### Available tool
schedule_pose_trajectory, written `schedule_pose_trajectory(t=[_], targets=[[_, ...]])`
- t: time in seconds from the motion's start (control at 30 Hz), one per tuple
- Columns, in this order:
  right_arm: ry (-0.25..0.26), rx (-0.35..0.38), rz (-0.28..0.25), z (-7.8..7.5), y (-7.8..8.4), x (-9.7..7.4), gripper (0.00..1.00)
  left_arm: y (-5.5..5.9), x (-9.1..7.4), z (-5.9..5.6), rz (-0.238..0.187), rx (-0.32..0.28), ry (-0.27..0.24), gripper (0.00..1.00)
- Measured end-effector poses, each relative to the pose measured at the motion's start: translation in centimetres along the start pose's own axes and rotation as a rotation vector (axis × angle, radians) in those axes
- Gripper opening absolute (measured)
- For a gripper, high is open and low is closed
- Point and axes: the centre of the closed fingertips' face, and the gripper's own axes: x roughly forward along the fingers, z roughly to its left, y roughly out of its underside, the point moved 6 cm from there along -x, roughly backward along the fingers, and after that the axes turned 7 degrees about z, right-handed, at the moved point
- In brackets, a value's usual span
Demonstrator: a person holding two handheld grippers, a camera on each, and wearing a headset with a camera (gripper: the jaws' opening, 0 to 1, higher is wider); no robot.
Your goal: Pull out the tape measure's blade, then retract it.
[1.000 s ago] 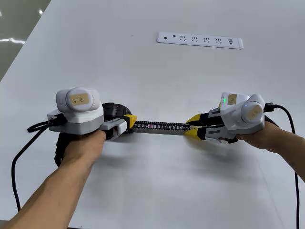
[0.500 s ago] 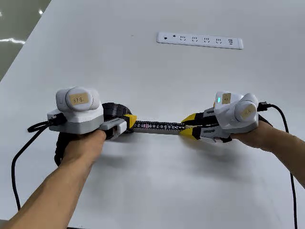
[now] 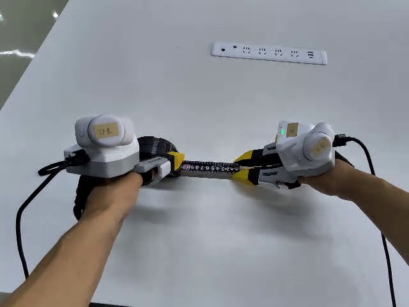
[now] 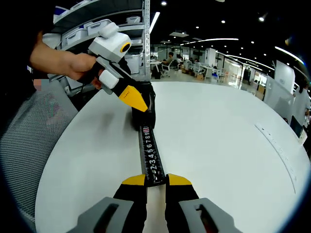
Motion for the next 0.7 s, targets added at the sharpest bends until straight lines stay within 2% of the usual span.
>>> schedule_pose_trajectory(t=[0.7], targets=[[-0.014,-0.008,-0.019,0.8,-2.0,1.7,0.11,0.0,0.0,0.1,0.001,-0.002,0.005,0.55]])
